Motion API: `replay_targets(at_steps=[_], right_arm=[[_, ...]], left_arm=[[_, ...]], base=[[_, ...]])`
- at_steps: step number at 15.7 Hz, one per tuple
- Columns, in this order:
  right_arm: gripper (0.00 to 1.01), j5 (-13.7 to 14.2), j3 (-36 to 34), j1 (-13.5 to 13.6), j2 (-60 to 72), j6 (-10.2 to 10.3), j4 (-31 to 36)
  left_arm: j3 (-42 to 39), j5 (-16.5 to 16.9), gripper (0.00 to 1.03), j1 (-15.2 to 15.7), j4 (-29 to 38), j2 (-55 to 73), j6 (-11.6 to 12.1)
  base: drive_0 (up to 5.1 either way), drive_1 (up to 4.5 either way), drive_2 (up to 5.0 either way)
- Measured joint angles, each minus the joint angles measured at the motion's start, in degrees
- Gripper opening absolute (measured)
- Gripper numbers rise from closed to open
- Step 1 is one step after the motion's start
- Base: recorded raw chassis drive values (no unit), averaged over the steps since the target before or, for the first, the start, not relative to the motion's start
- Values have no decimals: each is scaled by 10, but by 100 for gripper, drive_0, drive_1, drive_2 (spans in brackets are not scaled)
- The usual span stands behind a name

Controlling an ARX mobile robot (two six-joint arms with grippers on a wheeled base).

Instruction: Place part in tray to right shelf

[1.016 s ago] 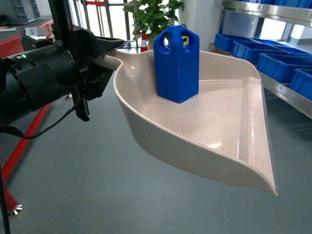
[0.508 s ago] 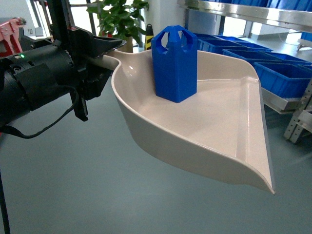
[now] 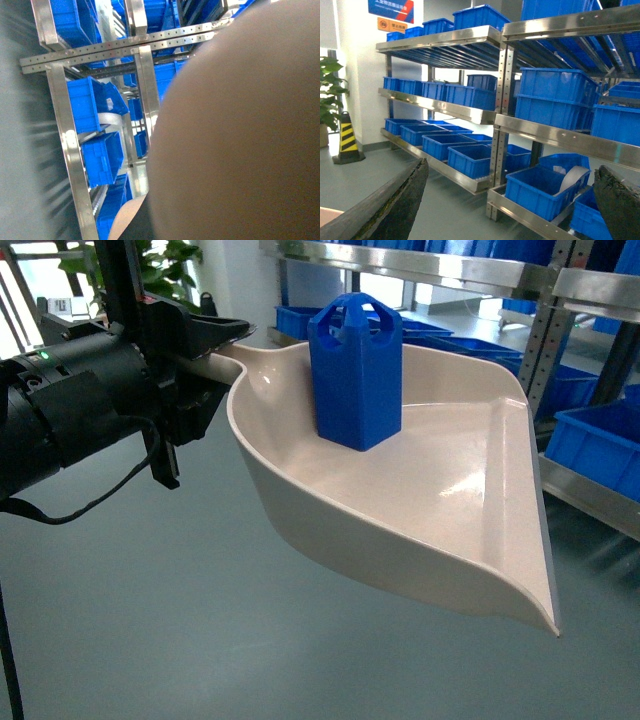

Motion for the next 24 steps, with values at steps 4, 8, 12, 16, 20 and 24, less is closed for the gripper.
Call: replay_targets(at_steps=[4, 8, 12, 16, 20, 24], right_arm=[[98, 0, 0, 0, 0, 0, 0], [98, 0, 0, 0, 0, 0, 0], [98, 0, 0, 0, 0, 0, 0], [98, 0, 0, 0, 0, 0, 0], [98, 0, 0, 0, 0, 0, 0], [98, 0, 0, 0, 0, 0, 0]], left_arm=[[0, 0, 13, 0, 0, 0, 0], [0, 0, 13, 0, 0, 0, 0], [0, 0, 13, 0, 0, 0, 0], [0, 0, 13, 0, 0, 0, 0], [0, 0, 13, -1, 0, 0, 0], [0, -2, 13, 0, 0, 0, 0]], base=[[-168, -168, -168], [-159, -159, -159], [-159, -159, -159], [-171, -171, -171], [-153, -153, -153], [-157, -157, -157]])
